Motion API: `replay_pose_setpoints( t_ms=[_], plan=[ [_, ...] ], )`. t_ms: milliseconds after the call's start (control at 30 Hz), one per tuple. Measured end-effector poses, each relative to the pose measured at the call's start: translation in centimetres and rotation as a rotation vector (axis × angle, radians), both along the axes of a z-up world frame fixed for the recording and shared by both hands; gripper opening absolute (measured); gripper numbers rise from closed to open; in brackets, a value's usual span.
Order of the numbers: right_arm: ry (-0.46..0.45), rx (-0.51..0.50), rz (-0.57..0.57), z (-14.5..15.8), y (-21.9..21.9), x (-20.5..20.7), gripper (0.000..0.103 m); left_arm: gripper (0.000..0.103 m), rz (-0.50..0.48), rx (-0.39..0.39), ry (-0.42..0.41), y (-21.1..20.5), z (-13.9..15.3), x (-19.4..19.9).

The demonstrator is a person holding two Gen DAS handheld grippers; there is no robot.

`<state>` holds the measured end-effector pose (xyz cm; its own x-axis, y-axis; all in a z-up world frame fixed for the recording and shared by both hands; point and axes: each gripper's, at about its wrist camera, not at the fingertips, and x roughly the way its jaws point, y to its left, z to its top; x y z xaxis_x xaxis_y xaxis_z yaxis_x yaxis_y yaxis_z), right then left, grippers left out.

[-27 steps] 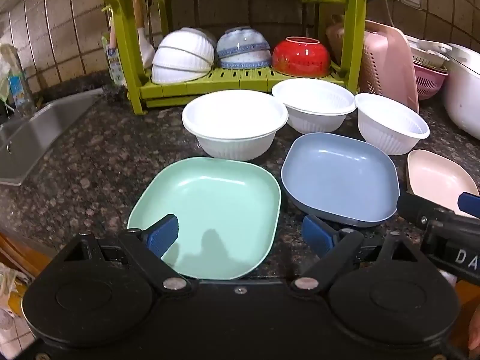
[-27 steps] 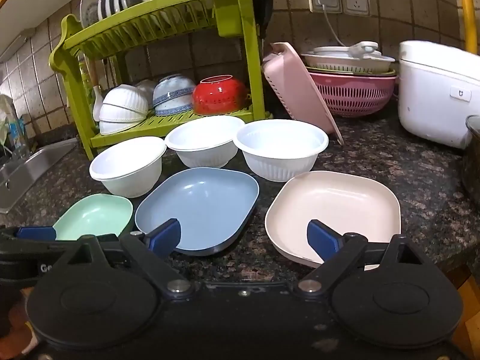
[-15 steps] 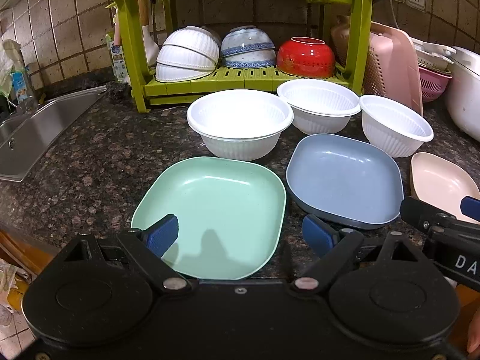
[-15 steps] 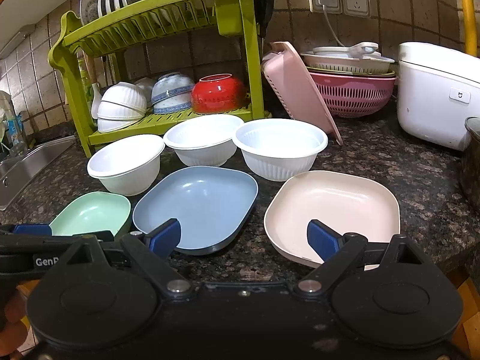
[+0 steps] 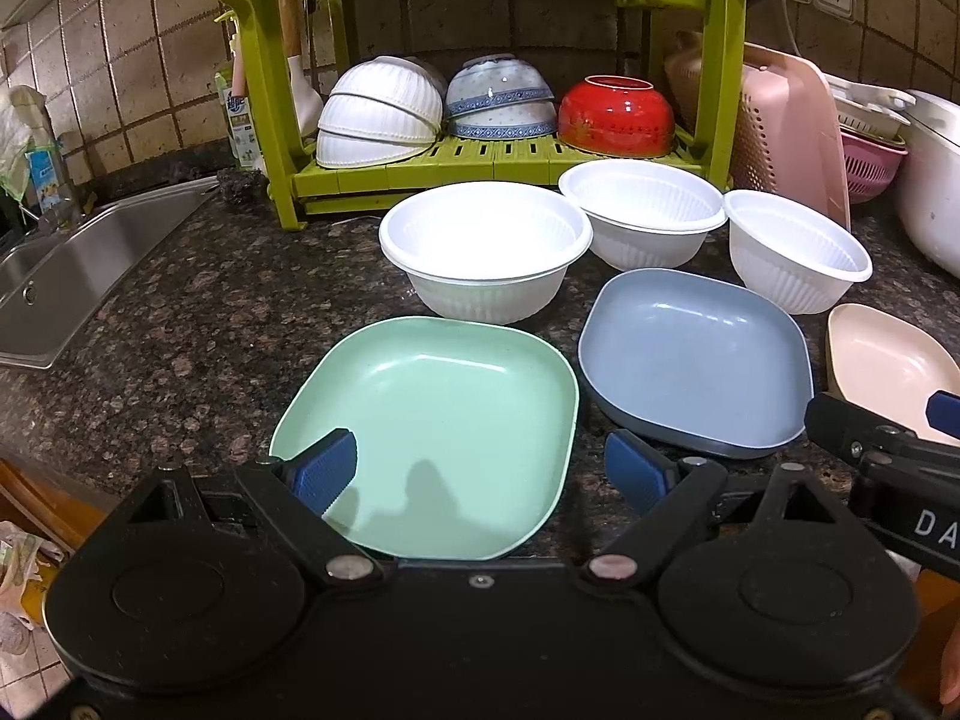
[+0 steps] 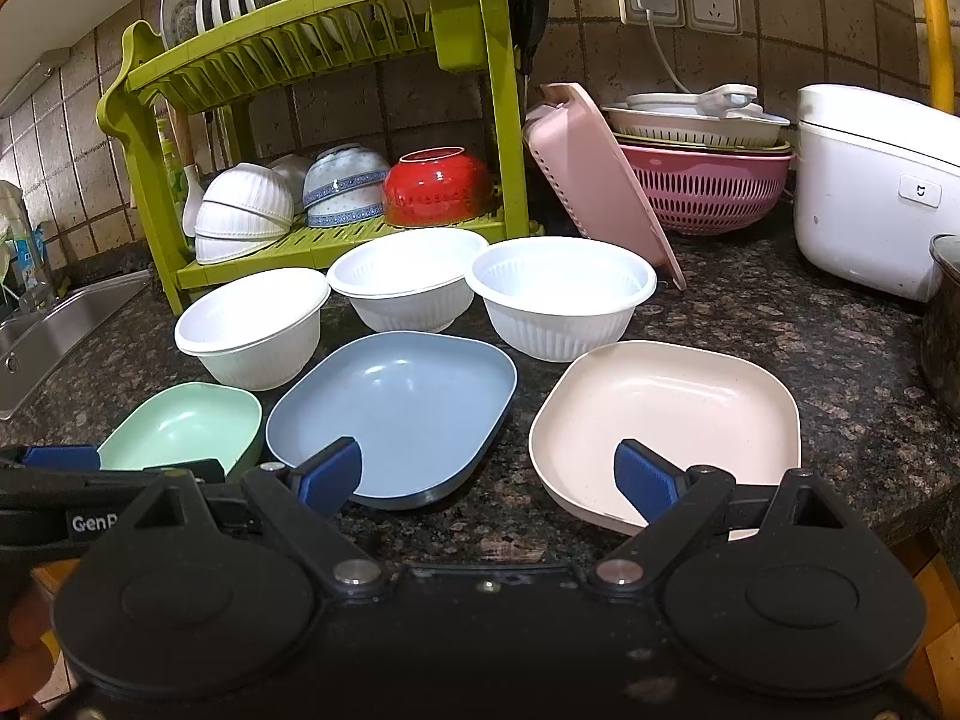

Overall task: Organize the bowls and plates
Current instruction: 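Position the left gripper over the rim of the mint green plate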

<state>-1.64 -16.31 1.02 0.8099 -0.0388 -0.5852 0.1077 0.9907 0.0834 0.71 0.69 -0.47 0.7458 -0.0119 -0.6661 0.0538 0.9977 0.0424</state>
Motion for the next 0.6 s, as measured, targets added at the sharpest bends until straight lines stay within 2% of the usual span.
replay_pose_setpoints(
  t_ms=[600],
  plan=[
    [0.009,-0.001,-0.007,-0.01,-0.06,0.07,0.096,0.09,-0.01,0.005,0.006,-0.02,-0.16,-0.12]
  ],
)
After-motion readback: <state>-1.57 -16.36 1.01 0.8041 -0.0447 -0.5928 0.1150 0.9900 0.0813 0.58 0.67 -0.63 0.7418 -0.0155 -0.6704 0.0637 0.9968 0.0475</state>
